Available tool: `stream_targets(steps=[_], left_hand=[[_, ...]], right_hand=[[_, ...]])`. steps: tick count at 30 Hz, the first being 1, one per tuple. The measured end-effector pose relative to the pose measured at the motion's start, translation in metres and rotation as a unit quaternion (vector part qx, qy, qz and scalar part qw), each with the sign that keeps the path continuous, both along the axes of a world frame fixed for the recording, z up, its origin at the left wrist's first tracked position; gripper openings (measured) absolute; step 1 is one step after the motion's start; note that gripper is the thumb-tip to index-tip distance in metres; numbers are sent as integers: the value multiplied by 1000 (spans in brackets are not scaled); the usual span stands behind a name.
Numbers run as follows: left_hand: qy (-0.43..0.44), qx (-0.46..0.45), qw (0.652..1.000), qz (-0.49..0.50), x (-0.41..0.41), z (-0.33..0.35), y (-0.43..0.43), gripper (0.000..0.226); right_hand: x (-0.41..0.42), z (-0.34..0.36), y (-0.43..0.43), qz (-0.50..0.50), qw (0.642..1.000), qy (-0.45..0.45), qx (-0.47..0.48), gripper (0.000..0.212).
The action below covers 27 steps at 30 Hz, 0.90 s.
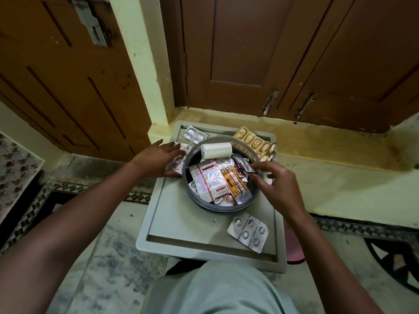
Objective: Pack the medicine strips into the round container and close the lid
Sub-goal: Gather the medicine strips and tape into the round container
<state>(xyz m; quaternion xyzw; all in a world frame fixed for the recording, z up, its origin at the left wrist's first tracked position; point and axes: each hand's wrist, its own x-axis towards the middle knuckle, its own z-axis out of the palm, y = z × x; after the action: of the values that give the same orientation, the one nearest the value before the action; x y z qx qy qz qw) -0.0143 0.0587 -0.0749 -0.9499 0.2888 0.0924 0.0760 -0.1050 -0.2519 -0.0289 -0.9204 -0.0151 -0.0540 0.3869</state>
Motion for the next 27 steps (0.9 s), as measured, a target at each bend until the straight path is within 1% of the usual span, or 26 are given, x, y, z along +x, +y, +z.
stream_targets(steps=[4, 8, 11, 14, 15, 16, 17, 18, 19, 20, 21, 22, 23, 24, 25, 27], left_hand=[[-53, -19, 998, -12, -9, 0, -4, 58], [-60, -2, 998, -17, -19, -6, -5, 50], [-67, -7, 996, -50, -28, -1, 5, 45], [-77, -18, 993, -84, -41, 4, 23, 33], [-77, -22, 993, -92, -46, 4, 28, 40], [-75, -39, 993, -87, -51, 2, 32, 48], [-73, -71, 993, -60, -58, 4, 34, 52], [-85, -117, 989, -22, -63, 5, 34, 52], [-103, -176, 978, 34, -67, 7, 32, 48], [-124, -244, 956, 100, -69, 11, 27, 39], [-141, -319, 923, 163, -71, 17, 20, 28], [-150, -395, 881, 214, -72, 27, 10, 22], [-147, -461, 837, 254, -73, 38, -2, 21], [-126, -518, 797, 283, -73, 50, -17, 21], [-84, -571, 760, 299, -73, 60, -32, 20], [68, -643, 699, 305, -71, 75, -60, 20]], right_hand=[[-3, -5, -4, -2, 1000, 9, 19, 26], [-6, -10, -6, 5, 999, 18, 28, 26], [-6, -11, -9, 6, 999, 25, 48, 25], [-6, -12, -11, 8, 998, 30, 60, 25], [-6, -12, -12, 9, 998, 30, 60, 26], [-6, -12, -13, 9, 998, 30, 60, 26], [-6, -12, -12, 9, 998, 30, 62, 26], [-6, -12, -12, 10, 997, 31, 63, 26], [-5, -12, -12, 11, 997, 30, 65, 26], [-5, -11, -13, 12, 997, 28, 66, 25], [-5, -11, -13, 13, 997, 28, 70, 25], [-5, -10, -13, 13, 997, 27, 75, 24], [-5, -9, -14, 12, 996, 26, 79, 24], [-5, -8, -13, 13, 996, 25, 82, 24], [-4, -7, -12, 14, 996, 22, 82, 24], [-2, -4, -7, 27, 996, 18, 85, 26]])
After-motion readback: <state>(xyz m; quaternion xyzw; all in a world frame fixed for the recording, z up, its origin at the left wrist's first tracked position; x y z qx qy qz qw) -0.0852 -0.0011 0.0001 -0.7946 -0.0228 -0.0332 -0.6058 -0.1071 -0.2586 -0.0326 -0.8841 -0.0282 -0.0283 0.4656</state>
